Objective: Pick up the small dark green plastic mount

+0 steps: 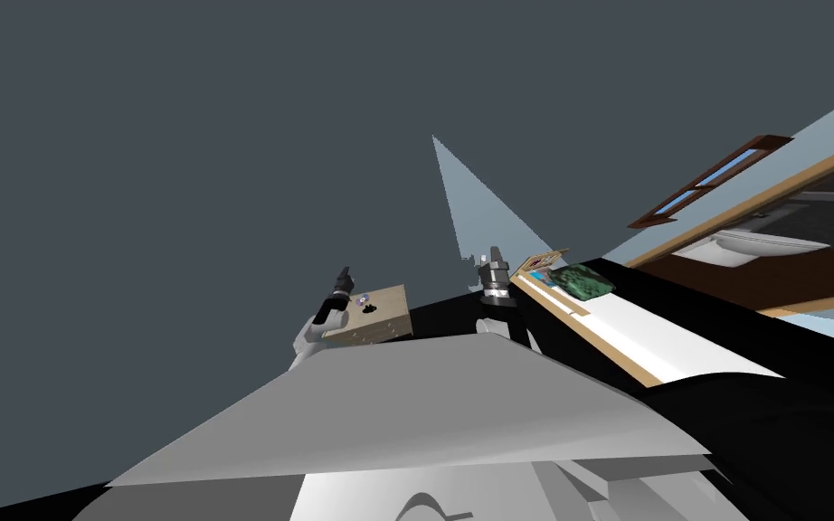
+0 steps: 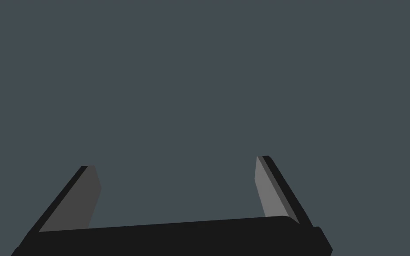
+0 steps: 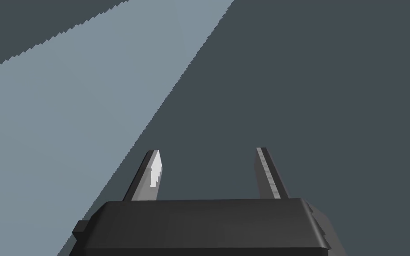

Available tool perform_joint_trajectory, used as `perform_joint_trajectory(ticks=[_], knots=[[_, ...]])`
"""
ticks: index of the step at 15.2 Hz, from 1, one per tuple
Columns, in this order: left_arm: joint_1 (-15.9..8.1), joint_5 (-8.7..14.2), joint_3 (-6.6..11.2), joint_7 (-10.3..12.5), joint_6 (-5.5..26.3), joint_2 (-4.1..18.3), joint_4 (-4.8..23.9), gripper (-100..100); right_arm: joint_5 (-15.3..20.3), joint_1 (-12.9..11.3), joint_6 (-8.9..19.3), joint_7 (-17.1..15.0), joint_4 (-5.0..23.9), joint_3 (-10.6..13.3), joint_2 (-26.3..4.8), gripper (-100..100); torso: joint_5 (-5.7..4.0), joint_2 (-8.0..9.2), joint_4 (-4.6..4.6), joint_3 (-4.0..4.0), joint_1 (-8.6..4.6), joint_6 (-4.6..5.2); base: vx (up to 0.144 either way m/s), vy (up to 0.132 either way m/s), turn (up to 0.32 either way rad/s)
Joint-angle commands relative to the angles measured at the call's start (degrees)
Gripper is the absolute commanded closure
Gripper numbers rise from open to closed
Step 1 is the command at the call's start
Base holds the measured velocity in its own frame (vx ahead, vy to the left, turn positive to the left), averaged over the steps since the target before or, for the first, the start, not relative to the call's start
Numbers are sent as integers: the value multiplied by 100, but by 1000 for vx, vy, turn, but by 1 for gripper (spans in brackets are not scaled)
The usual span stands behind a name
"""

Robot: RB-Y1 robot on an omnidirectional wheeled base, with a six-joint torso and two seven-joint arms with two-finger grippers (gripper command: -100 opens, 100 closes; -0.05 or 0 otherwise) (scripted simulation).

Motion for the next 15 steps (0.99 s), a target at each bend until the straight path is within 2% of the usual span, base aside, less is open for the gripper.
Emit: perform_joint_trajectory(ticks=[1,2,4,5,6,7,9,10,12,13,14,15], knots=[[-77,10,15,-7,154,7,174,-100,0,0,0,0,0,0,0,0,0,0,0,0,0,0,-22,26,-28],[-253,56,57,-5,390,65,344,-100,0,0,0,0,0,0,0,0,0,0,0,0,-1,-2,-24,27,-94],[-253,56,57,-5,419,65,536,-100,0,0,0,0,0,0,0,0,0,0,0,0,-1,1,-20,29,-77],[-431,103,100,-3,646,118,754,-100,0,0,0,0,0,0,0,0,0,-1,0,-1,-1,-1,-21,30,-75],[-431,103,100,-3,685,118,901,-100,0,0,0,0,0,0,0,0,0,-1,0,-1,0,1,-23,33,-100],[-610,150,143,-1,822,166,1059,-100,0,0,0,0,0,0,0,0,0,-1,0,0,1,0,-22,35,-141],[-610,150,143,-1,953,166,1267,-100,0,0,0,0,0,0,0,0,1,0,0,0,2,1,-24,33,-100],[-789,198,186,1,1151,211,1426,-100,0,0,0,0,0,0,0,0,1,0,0,0,1,-2,-21,32,-75],[-789,198,186,1,1221,211,1633,-100,0,0,0,0,0,0,0,0,0,-1,0,0,1,0,-18,29,-73],[-789,198,186,1,1221,211,1633,-100,0,0,0,0,0,0,0,0,0,-1,0,-1,-1,-2,-12,14,2],[-968,244,229,3,1487,251,1793,-100,0,1,0,0,0,0,0,0,-1,-2,0,-1,-4,-2,-15,16,-86],[-968,244,229,3,1487,251,1886,-100,0,0,0,0,0,0,0,0,-1,-3,0,-1,-6,1,-19,25,-112]])
